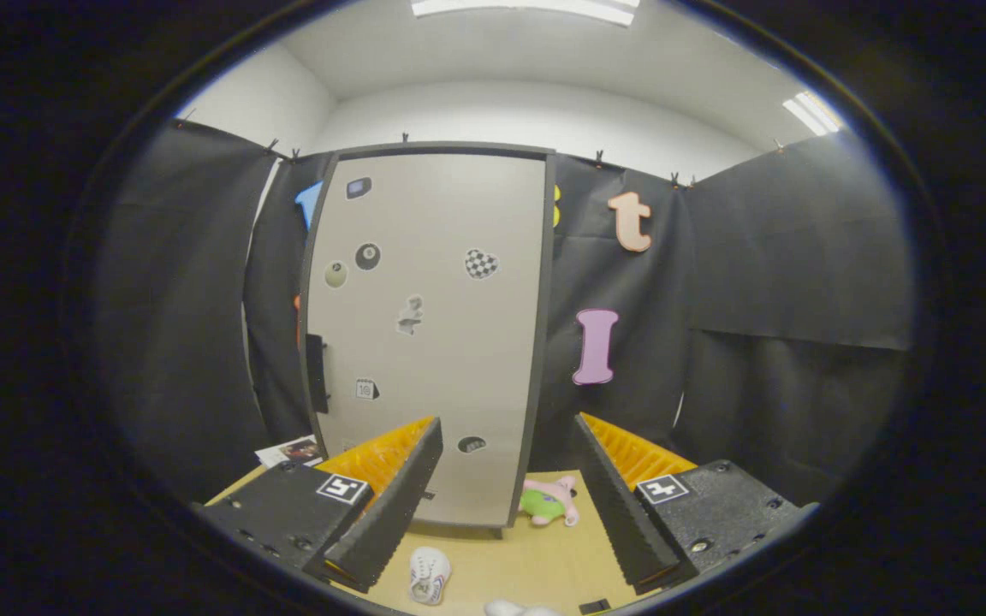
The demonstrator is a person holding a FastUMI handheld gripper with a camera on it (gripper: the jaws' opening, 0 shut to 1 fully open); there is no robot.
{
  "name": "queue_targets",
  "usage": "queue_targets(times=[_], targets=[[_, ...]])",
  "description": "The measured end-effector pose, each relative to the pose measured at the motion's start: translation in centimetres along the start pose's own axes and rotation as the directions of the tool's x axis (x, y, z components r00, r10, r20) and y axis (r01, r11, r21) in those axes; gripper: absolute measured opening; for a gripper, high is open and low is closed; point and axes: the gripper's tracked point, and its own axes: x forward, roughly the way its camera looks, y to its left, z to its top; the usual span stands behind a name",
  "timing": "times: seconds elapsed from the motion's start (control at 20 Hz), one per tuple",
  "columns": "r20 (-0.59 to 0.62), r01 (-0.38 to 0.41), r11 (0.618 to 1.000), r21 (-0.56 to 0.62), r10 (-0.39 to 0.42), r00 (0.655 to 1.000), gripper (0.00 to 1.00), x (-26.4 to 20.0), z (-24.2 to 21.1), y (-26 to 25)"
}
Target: Open the shoe cabinet door, grab the shoes and put them into the shoe cabinet, then close the shoe cabinet door.
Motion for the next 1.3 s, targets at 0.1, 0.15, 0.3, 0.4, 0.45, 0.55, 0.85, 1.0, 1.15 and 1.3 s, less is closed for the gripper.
queue_targets(times=[0.1, 0.15, 0.3, 0.4, 0.45, 0.55, 0.85, 1.0, 1.15, 1.3], targets=[[-0.001, -0.012, 1.000, -0.002, 0.012, 1.000, 0.99, 1.8, -0.4, 2.5], [-0.004, -0.024, 1.000, 0.007, 0.024, 1.000, 0.99, 2.8, -0.8, 4.2], [-0.013, -0.069, 0.997, 0.039, 0.070, 0.997, 0.99, 5.5, -1.5, 9.0], [-0.027, -0.097, 0.994, 0.041, 0.098, 0.995, 0.99, 7.6, -2.2, 12.1], [-0.035, -0.117, 0.992, 0.042, 0.119, 0.992, 0.99, 8.6, -2.5, 13.8], [-0.040, -0.156, 0.987, 0.049, 0.158, 0.987, 0.98, 10.4, -2.9, 17.0], [-0.053, -0.218, 0.975, 0.035, 0.220, 0.974, 0.95, 16.3, -3.4, 24.3], [-0.057, -0.235, 0.972, 0.026, 0.236, 0.970, 0.95, 18.9, -3.6, 26.4], [-0.095, -0.230, 0.972, 0.046, 0.234, 0.968, 0.91, 21.0, -4.6, 27.0], [-0.065, -0.198, 0.978, 0.065, 0.203, 0.977, 0.58, 21.0, -4.2, 27.3]])
